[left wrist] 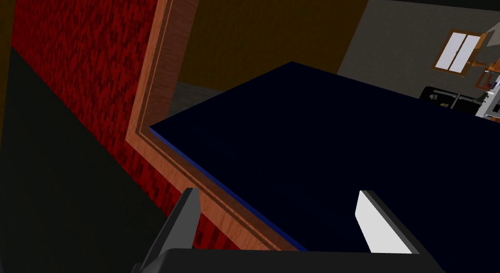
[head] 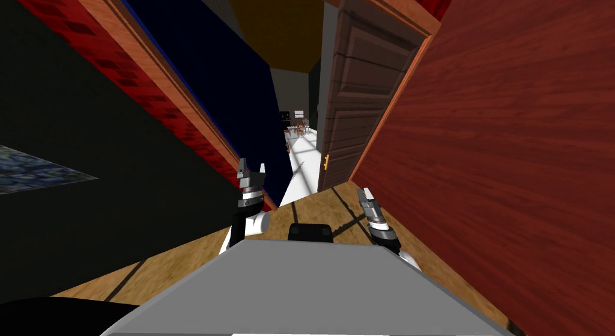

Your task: Push the door open

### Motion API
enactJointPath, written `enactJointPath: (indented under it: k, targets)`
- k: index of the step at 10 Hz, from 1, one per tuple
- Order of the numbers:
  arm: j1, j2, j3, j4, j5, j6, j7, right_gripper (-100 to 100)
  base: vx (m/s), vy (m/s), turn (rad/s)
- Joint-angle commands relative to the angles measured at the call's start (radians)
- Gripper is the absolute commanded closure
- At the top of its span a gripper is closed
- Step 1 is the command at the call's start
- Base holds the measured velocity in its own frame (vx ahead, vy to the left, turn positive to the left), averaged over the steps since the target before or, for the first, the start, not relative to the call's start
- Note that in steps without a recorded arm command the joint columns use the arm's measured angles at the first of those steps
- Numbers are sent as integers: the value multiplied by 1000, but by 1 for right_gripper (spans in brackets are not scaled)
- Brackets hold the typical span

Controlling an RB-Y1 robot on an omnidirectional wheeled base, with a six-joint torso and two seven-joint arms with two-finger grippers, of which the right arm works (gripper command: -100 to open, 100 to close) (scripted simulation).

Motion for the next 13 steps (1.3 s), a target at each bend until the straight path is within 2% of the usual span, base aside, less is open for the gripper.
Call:
enactJointPath:
  k: [1,13]
  targets:
    - [8,2,-3,21,13,-17,29,-100,101,-15,59]
    - [52,10,-43,228,95,-163,223,-100,98,-20,50]
